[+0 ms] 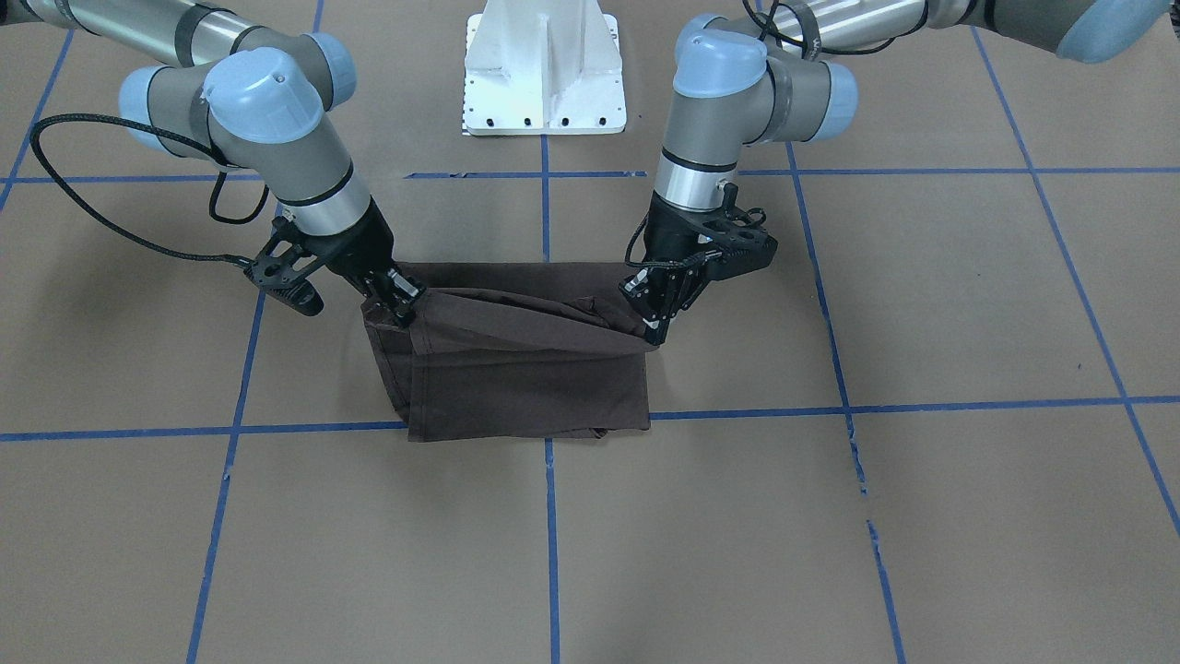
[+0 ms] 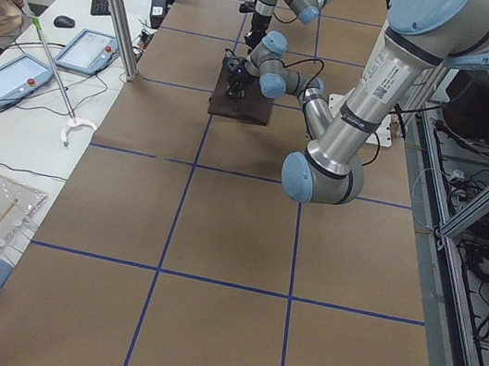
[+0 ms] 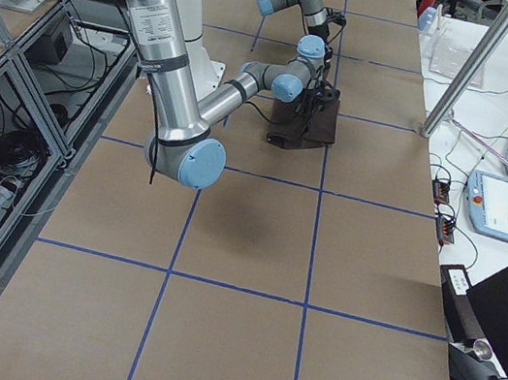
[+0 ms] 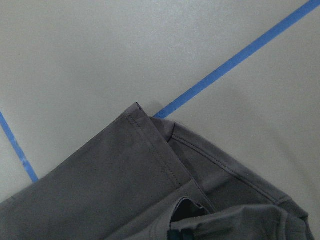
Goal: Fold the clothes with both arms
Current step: 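Release the folded edge and raise both grippers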
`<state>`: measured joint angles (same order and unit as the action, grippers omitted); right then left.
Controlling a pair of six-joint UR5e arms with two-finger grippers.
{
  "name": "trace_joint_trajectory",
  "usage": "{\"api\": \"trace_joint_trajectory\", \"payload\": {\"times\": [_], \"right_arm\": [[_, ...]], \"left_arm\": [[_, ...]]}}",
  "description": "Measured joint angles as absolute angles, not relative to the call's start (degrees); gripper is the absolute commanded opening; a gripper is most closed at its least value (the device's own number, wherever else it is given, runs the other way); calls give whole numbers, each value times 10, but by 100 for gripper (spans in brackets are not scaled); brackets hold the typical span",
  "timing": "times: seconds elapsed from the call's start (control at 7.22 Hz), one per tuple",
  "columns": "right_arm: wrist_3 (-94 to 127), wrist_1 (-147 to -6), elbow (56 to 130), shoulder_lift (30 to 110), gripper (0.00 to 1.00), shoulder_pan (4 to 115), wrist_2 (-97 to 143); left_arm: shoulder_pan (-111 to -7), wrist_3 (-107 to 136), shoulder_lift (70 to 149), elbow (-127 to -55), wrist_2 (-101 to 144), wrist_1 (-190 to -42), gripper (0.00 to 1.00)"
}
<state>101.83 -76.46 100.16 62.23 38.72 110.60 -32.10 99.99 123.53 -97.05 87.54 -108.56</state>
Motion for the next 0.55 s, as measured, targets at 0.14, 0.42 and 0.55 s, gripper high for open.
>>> {"api": "trace_joint_trajectory", "payload": {"times": [0.14,0.42,0.55], "right_arm": [[1018,-764,996,621,37,390,1107],[1013,-762,962,600,82,401,1108],[1011,-761,949,590,81,406,1111]], "left_arm": [[-323,1001,1238,-959,875,-1095,46],[-339,1002,1260,-918,876,-1120,67],[-344,1003,1267,-907,877,-1125,67]]}}
